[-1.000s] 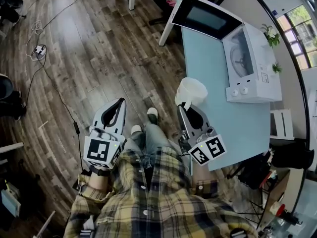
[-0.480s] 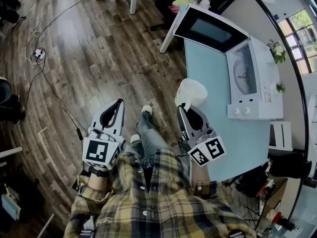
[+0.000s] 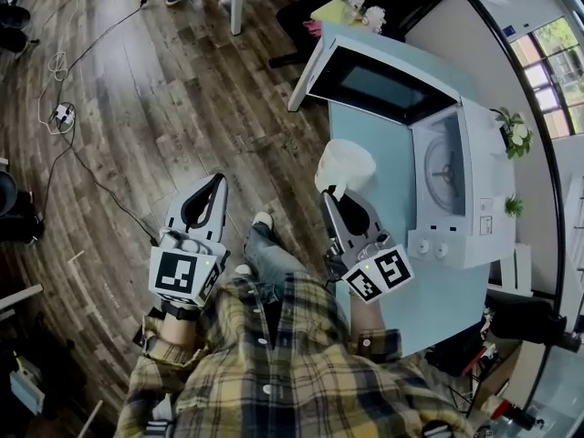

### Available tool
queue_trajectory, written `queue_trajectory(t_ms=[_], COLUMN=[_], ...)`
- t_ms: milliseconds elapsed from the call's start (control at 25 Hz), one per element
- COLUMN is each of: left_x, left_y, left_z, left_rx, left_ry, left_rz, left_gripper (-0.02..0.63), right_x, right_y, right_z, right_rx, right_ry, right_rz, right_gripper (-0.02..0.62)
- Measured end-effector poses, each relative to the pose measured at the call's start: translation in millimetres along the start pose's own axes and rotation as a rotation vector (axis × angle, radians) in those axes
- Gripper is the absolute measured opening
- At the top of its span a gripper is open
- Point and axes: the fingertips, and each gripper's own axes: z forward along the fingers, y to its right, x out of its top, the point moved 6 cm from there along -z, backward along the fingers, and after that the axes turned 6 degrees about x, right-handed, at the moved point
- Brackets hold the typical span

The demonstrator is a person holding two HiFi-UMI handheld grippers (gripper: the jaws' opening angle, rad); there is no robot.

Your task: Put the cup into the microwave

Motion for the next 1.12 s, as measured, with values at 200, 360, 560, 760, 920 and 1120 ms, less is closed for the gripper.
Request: queue_trajectory(t_ms=[200,360,560,760,920,1120], left_x=[11,15,20,27,28,31], left_y=[9,24,42,54,63,82], left_z=[48,78,100,116,134,175], left_rx=[-0.023,-0.044,-0.118,-0.16,-0.219,-0.34], left_ry=[0.006,0.007,-0.026,-0.031,-0.039,-0.044], left_rz=[0.019,0.032,0.079,0.106,0.121,0.137], left_gripper=[-0.009,-0.009,-0.009,-0.009,-0.009,-0.009], right_x=[12,18,25,23,21,25], right_y=[39,69,88,97,106,125], right_z=[6,2,-7,-15,-23,-34], right_rx=[-0.019,-0.038,-0.089,-0.134,-0.186,-0.292], right_ry=[0.017,0.029,0.073,0.098,0.114,0.147], right_rz=[0.006,0.015,0.024,0.051,0.07,0.075], right_gripper=[0.055,0.055,0.055,0.055,0.055,0.055])
